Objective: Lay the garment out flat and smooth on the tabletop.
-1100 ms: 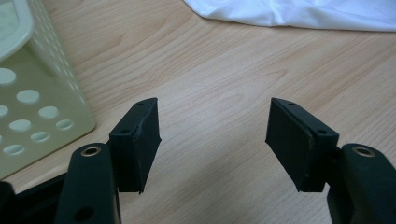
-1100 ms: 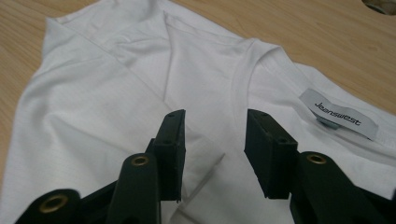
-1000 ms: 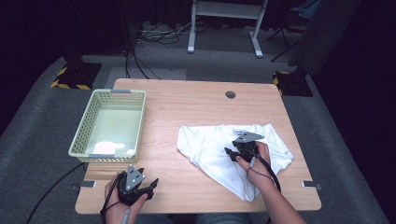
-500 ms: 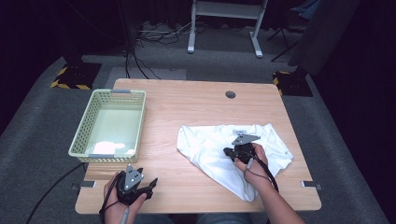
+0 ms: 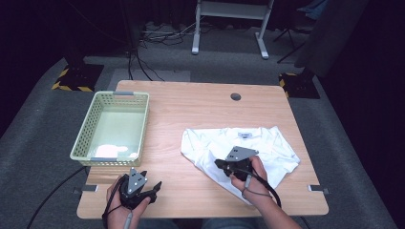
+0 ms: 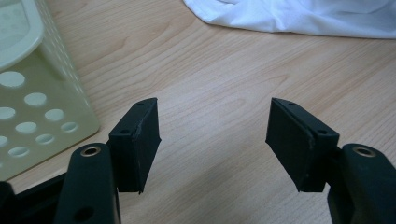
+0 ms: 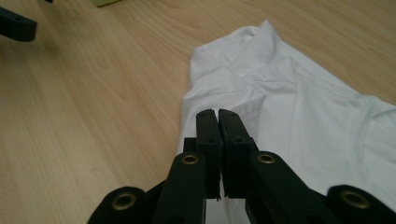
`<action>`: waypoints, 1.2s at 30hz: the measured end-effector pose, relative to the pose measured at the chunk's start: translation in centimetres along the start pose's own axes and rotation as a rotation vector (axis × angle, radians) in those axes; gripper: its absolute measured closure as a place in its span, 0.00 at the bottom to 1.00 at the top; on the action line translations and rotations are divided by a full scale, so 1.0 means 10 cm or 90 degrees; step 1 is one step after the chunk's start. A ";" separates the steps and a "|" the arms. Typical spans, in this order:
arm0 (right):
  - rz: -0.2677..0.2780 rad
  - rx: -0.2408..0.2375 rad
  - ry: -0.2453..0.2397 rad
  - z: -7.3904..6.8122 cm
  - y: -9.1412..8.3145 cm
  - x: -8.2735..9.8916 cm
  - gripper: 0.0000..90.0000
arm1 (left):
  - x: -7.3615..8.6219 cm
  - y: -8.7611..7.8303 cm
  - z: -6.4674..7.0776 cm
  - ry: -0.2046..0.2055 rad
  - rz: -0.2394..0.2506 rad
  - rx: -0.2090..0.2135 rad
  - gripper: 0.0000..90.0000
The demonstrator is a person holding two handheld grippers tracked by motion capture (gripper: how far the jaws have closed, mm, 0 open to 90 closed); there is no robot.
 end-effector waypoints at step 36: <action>0.009 -0.180 -0.065 -1.09 0.54 -0.14 0.65 | -0.07 0.06 0.07 0.010 0.007 0.015 0.38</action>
Point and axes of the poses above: each handheld gripper's, and its own axes: y roughly forward along the jaws, x roughly out of its underside, z roughly to its right, the point moved 6 cm from there along y, roughly forward along the jaws, and after that the axes turned 15 degrees about -x, right-handed, at the moved point
